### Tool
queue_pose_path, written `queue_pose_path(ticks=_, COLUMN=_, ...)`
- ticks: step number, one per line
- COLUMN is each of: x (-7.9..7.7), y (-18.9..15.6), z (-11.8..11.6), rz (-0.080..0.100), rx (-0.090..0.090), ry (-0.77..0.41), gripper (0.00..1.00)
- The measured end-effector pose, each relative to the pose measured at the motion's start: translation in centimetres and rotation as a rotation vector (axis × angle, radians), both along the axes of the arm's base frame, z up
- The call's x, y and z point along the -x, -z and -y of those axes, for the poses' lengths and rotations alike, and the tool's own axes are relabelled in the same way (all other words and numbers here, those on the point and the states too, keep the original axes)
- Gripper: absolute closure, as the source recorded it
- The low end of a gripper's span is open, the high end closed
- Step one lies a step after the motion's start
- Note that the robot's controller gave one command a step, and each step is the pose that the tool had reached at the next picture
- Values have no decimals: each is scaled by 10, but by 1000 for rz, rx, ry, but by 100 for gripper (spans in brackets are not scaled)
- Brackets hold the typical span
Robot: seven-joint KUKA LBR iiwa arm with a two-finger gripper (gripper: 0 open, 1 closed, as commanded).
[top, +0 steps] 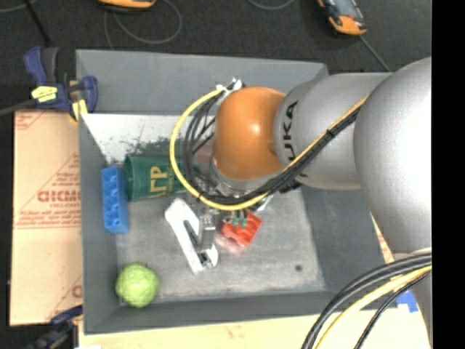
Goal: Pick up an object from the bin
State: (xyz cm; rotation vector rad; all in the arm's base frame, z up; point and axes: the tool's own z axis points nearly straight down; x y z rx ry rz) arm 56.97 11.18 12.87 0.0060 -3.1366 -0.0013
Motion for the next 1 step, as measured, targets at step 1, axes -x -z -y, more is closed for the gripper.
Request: queue_pose_path(ticks=1, x=-2, y=-5, z=0, rz=8, rx=-1, ry=2, gripper=0)
